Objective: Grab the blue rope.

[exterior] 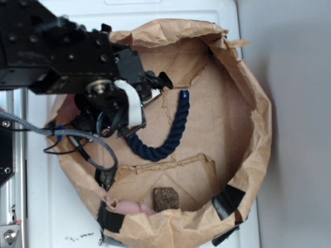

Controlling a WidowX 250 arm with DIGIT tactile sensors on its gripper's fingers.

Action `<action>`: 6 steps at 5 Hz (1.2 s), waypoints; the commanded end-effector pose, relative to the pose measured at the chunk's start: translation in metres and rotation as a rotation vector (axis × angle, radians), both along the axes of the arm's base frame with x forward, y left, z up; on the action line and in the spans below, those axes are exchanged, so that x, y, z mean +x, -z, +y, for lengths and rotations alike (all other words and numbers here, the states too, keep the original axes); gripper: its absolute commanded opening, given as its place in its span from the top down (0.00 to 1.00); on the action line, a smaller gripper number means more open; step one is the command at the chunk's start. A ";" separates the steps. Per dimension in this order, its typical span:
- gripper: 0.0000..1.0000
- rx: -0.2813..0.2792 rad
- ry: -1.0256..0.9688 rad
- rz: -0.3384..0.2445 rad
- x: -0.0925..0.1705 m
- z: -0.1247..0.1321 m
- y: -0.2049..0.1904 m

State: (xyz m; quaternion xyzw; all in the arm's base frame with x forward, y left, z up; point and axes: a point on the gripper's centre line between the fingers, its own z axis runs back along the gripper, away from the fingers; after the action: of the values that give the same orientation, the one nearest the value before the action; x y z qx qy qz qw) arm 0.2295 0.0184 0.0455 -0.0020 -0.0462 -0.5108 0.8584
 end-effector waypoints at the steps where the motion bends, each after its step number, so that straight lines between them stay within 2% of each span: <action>1: 0.00 -0.027 -0.013 -0.009 0.020 0.012 0.008; 2: 0.00 -0.028 0.012 -0.036 0.018 0.010 0.023; 3: 0.50 -0.015 0.003 -0.077 0.021 0.015 0.025; 4: 1.00 -0.014 -0.019 -0.091 0.025 0.017 0.021; 5: 1.00 -0.027 -0.025 -0.111 0.030 0.016 0.011; 6: 1.00 -0.031 -0.089 -0.117 0.039 0.014 -0.016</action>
State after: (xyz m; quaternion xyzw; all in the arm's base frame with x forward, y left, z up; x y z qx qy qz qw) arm 0.2659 0.0236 0.0475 -0.0024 -0.0793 -0.4734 0.8773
